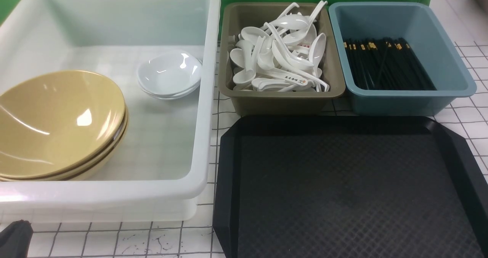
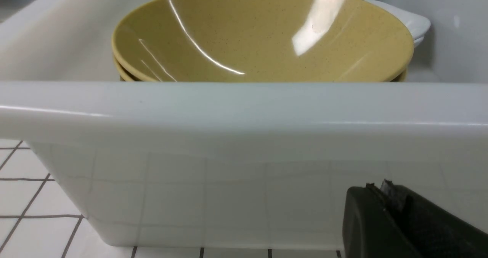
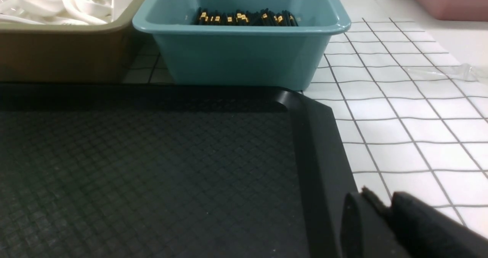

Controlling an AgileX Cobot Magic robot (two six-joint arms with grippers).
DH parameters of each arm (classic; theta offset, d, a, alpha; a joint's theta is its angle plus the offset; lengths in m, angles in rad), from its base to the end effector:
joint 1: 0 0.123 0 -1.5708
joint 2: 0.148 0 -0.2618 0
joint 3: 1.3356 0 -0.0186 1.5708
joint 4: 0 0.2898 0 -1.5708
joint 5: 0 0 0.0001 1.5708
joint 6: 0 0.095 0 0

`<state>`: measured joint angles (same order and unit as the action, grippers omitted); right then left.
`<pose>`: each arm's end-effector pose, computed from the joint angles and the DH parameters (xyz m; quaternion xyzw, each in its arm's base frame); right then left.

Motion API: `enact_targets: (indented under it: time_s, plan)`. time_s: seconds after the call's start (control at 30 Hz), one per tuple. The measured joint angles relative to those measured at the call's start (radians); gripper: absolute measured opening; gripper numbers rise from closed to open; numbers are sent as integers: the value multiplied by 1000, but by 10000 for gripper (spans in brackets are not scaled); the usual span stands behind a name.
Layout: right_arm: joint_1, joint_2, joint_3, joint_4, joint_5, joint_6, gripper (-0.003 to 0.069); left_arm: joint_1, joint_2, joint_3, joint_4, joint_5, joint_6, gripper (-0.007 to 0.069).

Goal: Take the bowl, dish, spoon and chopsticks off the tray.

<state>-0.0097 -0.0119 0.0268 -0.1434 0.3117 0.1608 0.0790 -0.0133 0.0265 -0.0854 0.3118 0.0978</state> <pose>0.1205 -0.0053 0.1757 0.0269 0.7850 -0.0127 0.6187 0.1203 0.0070 0.1758 -0.0165 0.7855 0.0193 0.6184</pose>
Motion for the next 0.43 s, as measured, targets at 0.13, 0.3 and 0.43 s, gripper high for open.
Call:
enact_targets:
  time_s: [0.13,0.3,0.43]
  plan:
    - [0,0,0,0,0,0,148,0,0,0,0,0,0,-12]
    - [0,0,0,0,0,0,153,0,0,0,0,0,0,-12]
    - [0,0,0,0,0,0,155,0,0,0,0,0,0,-12]
